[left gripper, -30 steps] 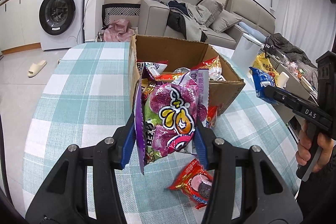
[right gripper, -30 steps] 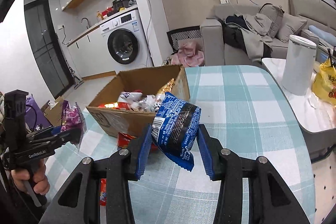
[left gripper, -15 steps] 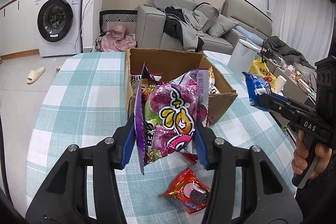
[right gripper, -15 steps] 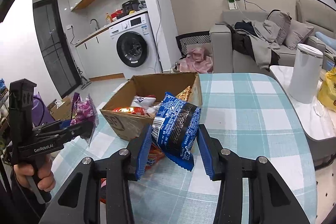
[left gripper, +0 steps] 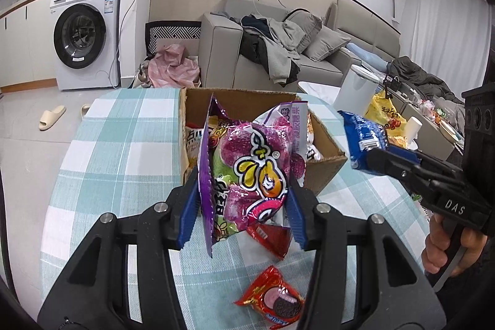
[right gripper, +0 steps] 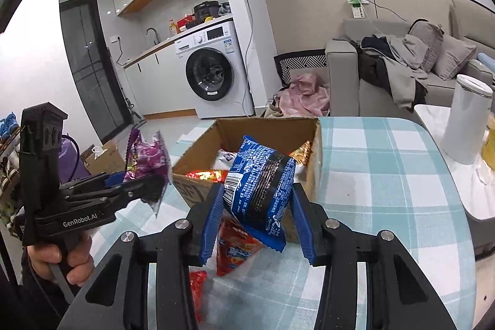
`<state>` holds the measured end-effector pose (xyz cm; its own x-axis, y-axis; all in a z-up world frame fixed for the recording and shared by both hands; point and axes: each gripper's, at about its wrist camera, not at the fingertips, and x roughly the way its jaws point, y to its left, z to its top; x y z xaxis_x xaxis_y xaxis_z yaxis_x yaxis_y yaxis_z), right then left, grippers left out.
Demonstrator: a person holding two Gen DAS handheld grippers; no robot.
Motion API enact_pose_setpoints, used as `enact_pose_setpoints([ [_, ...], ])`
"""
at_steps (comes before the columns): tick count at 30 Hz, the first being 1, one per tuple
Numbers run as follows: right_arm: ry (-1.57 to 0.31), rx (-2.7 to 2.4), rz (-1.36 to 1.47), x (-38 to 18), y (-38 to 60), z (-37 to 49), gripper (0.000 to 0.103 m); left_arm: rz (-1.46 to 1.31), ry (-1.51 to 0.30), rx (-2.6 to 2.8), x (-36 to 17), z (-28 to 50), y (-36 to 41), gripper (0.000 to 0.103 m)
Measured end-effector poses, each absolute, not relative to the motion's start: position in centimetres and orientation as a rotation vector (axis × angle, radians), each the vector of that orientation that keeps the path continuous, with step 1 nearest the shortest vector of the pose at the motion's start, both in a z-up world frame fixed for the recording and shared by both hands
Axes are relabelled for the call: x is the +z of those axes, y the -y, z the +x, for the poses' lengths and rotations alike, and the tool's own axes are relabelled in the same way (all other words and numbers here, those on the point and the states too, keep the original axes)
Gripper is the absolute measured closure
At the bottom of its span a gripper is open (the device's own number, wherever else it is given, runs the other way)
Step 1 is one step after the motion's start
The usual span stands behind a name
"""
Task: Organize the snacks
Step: 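Carry the candy bag with the left tool while the right tool carries the Oreo pack into the box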
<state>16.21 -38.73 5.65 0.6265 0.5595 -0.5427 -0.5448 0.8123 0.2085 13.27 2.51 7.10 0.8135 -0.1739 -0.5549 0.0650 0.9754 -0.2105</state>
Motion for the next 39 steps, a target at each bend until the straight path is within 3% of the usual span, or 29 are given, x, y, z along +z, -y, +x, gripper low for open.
enact_pose_setpoints([
  [12, -0.65, 0.659, 0.056, 5.6, 36.7, 18.6, 0.059, -0.181, -0.608, -0.113, 8.2, 16.9, -2.3, 0.056],
  [39, -0.711, 0.667, 0.086, 3.7, 34.4, 24.2, 0.059, -0.179, -0.666, -0.079, 5.3, 23.7, -2.3, 0.056],
])
